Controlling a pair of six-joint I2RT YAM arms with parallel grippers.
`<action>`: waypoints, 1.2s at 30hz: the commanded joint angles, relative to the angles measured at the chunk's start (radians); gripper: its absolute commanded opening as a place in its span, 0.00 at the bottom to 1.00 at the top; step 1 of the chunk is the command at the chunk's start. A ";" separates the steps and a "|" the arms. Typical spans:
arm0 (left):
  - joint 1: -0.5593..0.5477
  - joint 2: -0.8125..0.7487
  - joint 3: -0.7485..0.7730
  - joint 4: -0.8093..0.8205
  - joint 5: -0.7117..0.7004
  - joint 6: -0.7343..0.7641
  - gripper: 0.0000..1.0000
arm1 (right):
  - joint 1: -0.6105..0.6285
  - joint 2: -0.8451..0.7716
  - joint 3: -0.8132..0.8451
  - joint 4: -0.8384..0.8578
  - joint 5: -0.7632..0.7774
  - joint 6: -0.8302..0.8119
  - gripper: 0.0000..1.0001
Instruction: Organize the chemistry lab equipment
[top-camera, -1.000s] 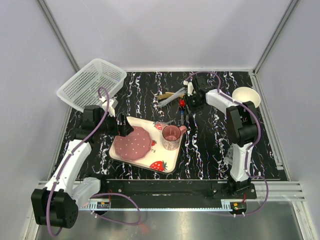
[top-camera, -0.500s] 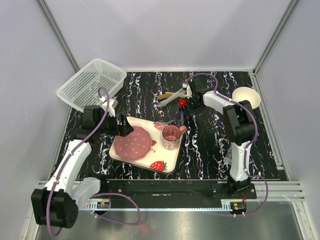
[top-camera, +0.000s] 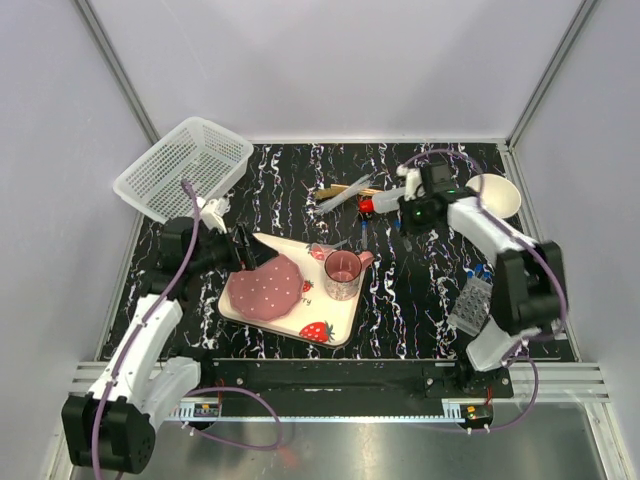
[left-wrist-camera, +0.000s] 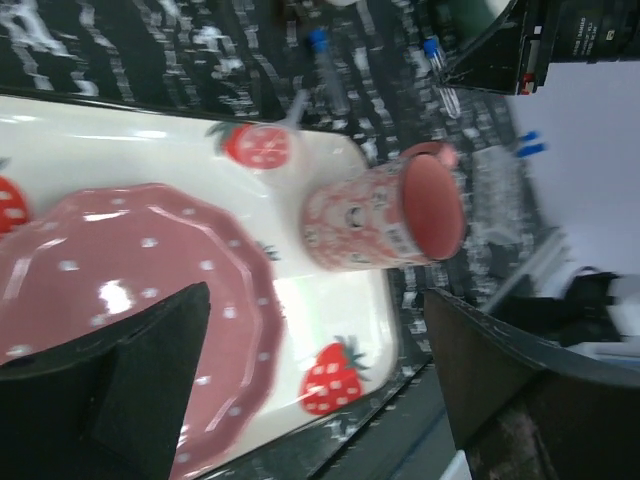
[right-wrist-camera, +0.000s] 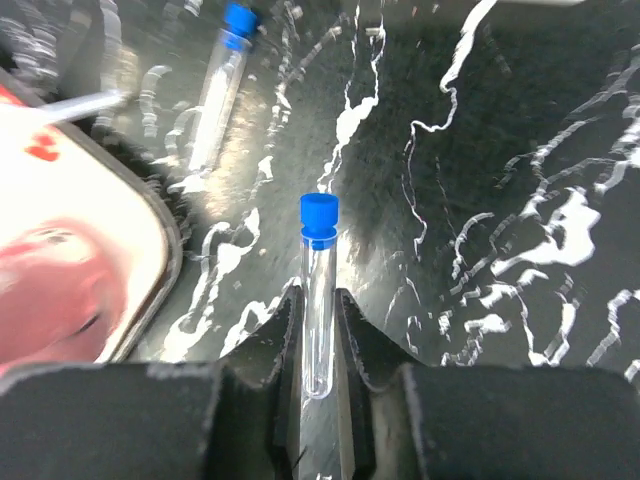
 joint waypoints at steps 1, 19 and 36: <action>-0.087 -0.091 -0.073 0.413 0.141 -0.395 0.91 | -0.107 -0.277 -0.001 -0.050 -0.338 0.037 0.09; -0.737 0.466 0.233 1.035 -0.231 -0.696 0.55 | -0.190 -0.662 -0.025 -0.041 -0.831 0.389 0.11; -0.847 0.697 0.395 1.054 -0.343 -0.727 0.26 | -0.214 -0.802 -0.200 0.125 -0.864 0.543 0.11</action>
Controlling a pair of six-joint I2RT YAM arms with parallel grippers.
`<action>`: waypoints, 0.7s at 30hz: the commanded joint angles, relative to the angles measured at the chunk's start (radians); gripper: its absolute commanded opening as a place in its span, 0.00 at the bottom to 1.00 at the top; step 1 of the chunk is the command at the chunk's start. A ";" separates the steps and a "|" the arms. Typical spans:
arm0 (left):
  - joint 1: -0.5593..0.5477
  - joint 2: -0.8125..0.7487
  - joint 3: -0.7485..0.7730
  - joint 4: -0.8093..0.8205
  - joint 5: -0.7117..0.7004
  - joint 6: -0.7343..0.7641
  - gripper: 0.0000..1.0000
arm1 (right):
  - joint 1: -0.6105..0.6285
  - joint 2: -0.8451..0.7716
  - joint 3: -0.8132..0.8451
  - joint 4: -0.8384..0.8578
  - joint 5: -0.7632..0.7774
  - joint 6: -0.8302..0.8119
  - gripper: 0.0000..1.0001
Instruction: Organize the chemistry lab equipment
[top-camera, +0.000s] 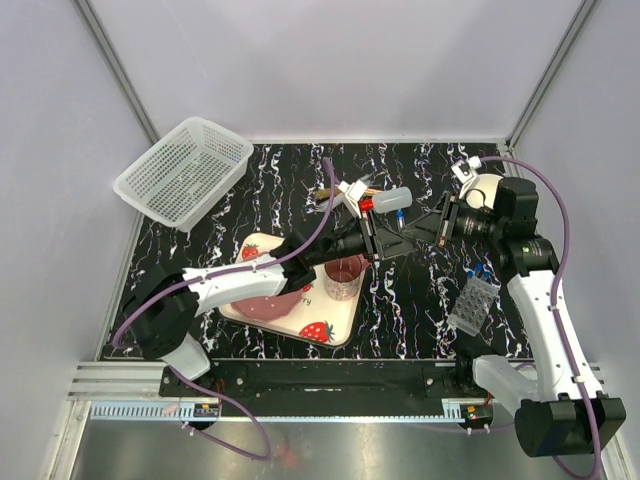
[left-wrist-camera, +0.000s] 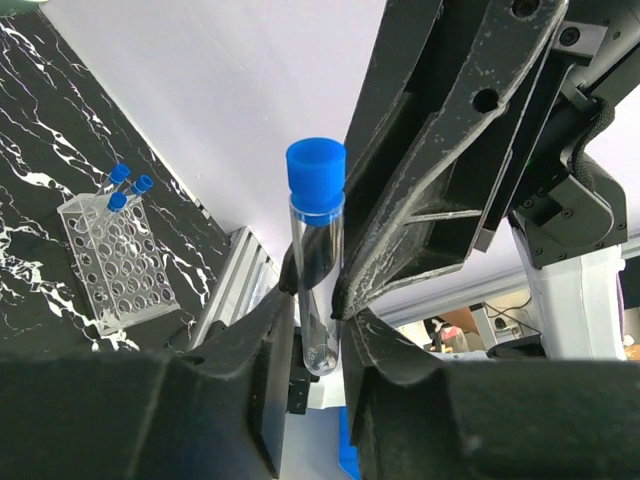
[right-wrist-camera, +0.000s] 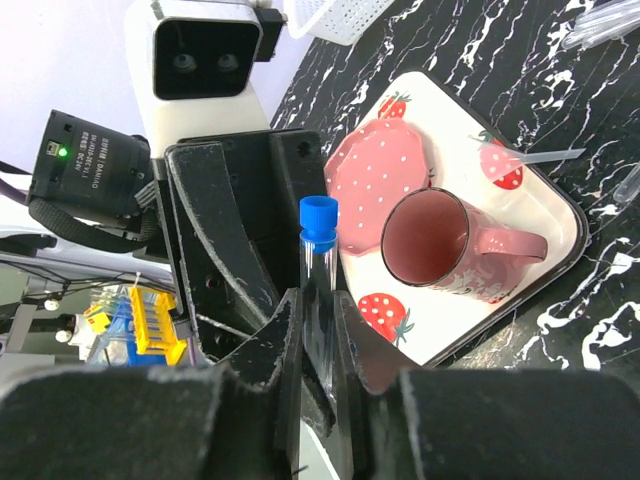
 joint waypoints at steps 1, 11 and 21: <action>-0.001 -0.009 0.049 0.057 -0.062 0.009 0.23 | -0.003 -0.049 -0.023 0.061 -0.024 0.037 0.11; -0.001 -0.125 0.023 -0.126 0.091 0.288 0.07 | -0.011 -0.079 0.058 -0.117 0.011 -0.223 0.29; -0.003 -0.262 -0.024 -0.394 0.170 0.562 0.06 | -0.001 0.021 0.205 -0.427 -0.173 -0.546 0.80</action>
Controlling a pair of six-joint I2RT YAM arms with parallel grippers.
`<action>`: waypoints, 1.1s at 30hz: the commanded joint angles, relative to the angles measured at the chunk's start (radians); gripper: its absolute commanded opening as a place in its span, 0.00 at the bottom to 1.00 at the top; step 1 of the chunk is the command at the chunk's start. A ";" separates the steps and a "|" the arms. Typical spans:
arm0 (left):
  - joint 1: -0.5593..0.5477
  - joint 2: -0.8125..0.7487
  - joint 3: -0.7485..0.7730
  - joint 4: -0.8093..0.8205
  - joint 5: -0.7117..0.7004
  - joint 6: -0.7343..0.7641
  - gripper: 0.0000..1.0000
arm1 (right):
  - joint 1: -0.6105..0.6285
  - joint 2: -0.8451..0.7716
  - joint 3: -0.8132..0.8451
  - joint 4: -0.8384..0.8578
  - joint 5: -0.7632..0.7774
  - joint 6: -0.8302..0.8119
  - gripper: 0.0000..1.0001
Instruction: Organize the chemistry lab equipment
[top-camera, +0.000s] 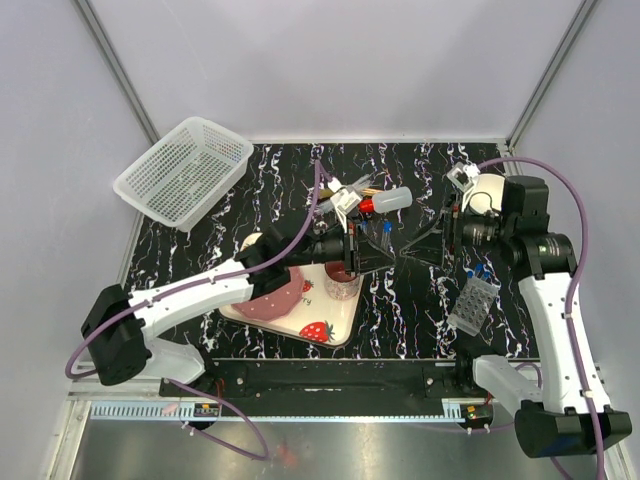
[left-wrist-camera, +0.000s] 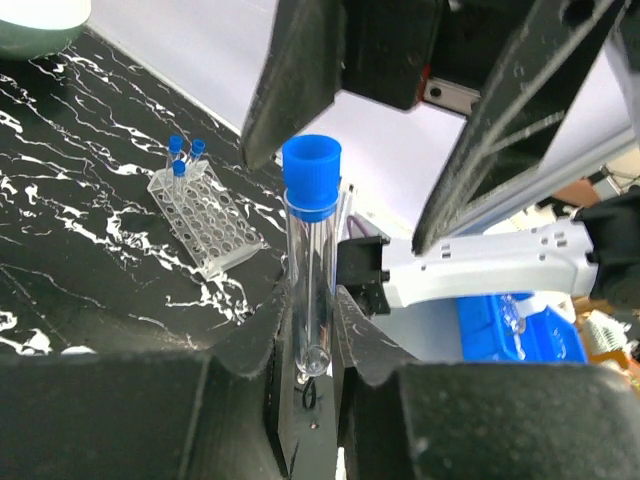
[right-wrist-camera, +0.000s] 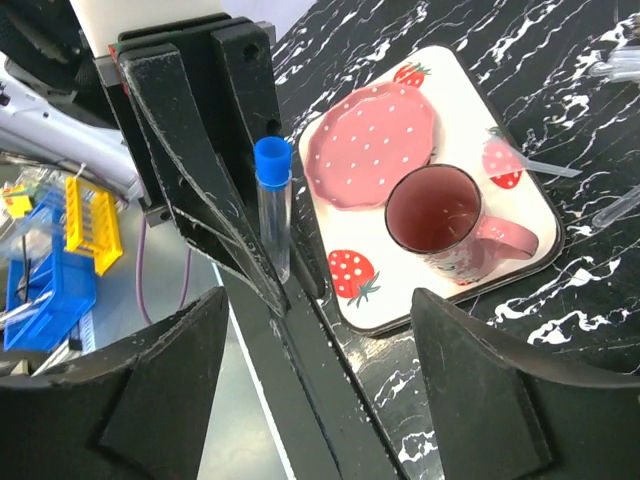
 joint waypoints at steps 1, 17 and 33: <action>-0.002 -0.034 -0.018 -0.050 0.075 0.127 0.06 | 0.013 0.063 0.078 -0.121 -0.106 -0.115 0.79; -0.045 0.038 0.071 -0.125 0.095 0.195 0.07 | 0.091 0.150 0.057 -0.055 -0.151 0.011 0.64; -0.048 0.042 0.089 -0.151 0.046 0.189 0.16 | 0.134 0.187 0.077 -0.162 -0.052 -0.121 0.18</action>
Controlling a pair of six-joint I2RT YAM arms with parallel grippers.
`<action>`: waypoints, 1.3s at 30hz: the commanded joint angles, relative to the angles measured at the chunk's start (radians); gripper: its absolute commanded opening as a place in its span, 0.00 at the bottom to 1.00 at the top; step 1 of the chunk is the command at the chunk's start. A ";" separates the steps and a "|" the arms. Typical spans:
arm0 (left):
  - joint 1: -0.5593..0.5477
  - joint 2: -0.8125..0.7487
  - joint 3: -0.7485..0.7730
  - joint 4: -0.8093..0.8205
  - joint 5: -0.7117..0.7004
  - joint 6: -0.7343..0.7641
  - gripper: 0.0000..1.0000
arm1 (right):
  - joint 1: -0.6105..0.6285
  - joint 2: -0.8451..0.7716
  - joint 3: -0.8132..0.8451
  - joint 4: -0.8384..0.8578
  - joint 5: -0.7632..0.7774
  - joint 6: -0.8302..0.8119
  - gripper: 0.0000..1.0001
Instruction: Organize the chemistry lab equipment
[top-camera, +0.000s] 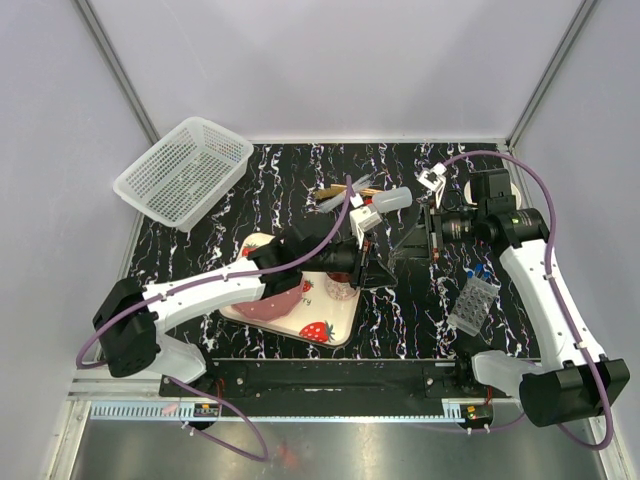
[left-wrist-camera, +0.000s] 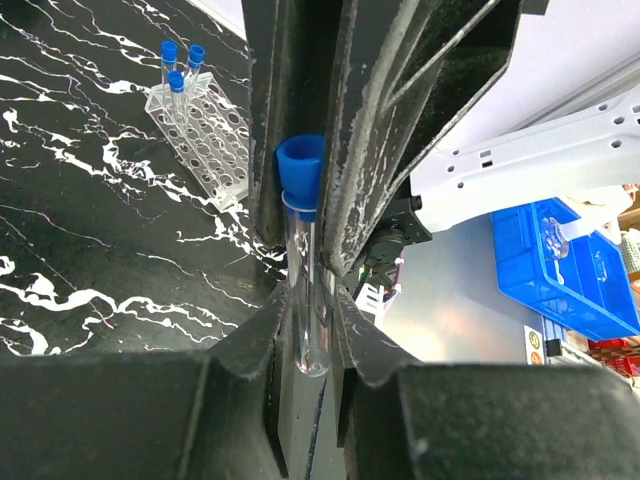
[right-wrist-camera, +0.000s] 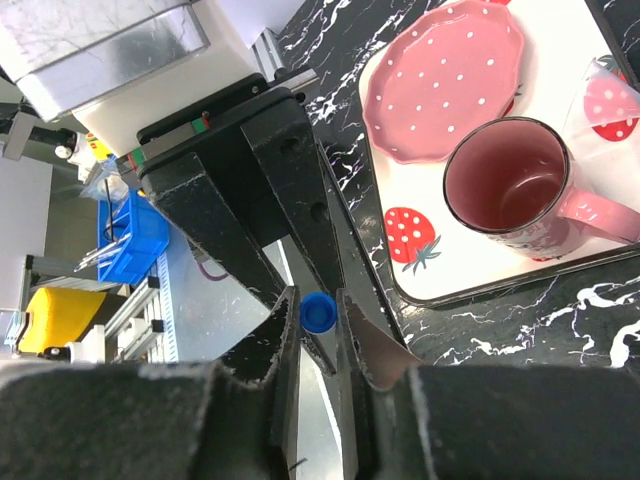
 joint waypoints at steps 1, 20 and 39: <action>-0.004 -0.026 0.044 0.018 -0.054 0.019 0.24 | 0.015 -0.004 0.034 -0.043 0.038 -0.058 0.17; 0.304 -0.784 -0.252 -0.438 -0.577 0.389 0.99 | -0.330 -0.237 -0.041 -0.132 0.555 -0.423 0.15; 0.312 -0.812 -0.339 -0.555 -0.636 0.489 0.99 | -0.502 -0.289 -0.447 0.094 0.626 -0.718 0.17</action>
